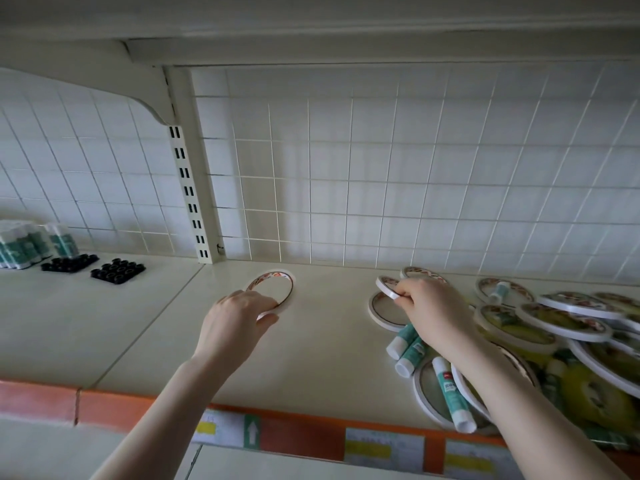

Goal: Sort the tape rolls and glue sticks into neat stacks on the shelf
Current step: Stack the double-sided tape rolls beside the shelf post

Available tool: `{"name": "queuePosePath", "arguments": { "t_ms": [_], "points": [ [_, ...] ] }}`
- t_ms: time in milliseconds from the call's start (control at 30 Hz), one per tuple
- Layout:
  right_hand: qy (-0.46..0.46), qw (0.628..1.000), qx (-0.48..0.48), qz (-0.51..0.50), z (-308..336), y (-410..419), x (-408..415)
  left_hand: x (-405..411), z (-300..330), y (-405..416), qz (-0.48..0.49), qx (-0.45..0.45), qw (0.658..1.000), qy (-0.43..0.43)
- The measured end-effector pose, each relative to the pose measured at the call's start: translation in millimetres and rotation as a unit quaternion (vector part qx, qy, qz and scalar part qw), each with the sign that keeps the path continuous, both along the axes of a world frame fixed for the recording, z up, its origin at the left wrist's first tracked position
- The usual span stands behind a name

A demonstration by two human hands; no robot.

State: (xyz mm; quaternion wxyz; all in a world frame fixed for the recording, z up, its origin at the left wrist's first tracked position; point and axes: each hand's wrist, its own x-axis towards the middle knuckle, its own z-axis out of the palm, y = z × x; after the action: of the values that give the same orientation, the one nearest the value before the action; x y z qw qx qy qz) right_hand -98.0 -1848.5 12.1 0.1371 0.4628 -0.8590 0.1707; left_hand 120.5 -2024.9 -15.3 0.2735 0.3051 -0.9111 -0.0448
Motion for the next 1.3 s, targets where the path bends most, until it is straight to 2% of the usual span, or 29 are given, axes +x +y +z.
{"name": "queuePosePath", "arguments": {
  "t_ms": [400,700,967,1100,1300],
  "points": [
    [-0.075,0.983,-0.126,0.108,2,16,34,30,10,26,0.041,-0.015,0.999,-0.003],
    [-0.021,0.98,-0.117,0.162,-5,15,47,49,13,34,0.049,-0.021,0.999,0.001],
    [-0.017,0.978,-0.1,0.18,-10,-13,71,85,21,18,0.073,-0.046,0.996,0.002],
    [0.016,0.975,-0.109,0.193,-8,-41,99,114,25,-4,0.081,-0.047,0.996,0.015],
    [-0.002,0.97,-0.112,0.217,0,-116,170,190,31,-60,0.095,-0.06,0.994,0.009]
  ]
}}
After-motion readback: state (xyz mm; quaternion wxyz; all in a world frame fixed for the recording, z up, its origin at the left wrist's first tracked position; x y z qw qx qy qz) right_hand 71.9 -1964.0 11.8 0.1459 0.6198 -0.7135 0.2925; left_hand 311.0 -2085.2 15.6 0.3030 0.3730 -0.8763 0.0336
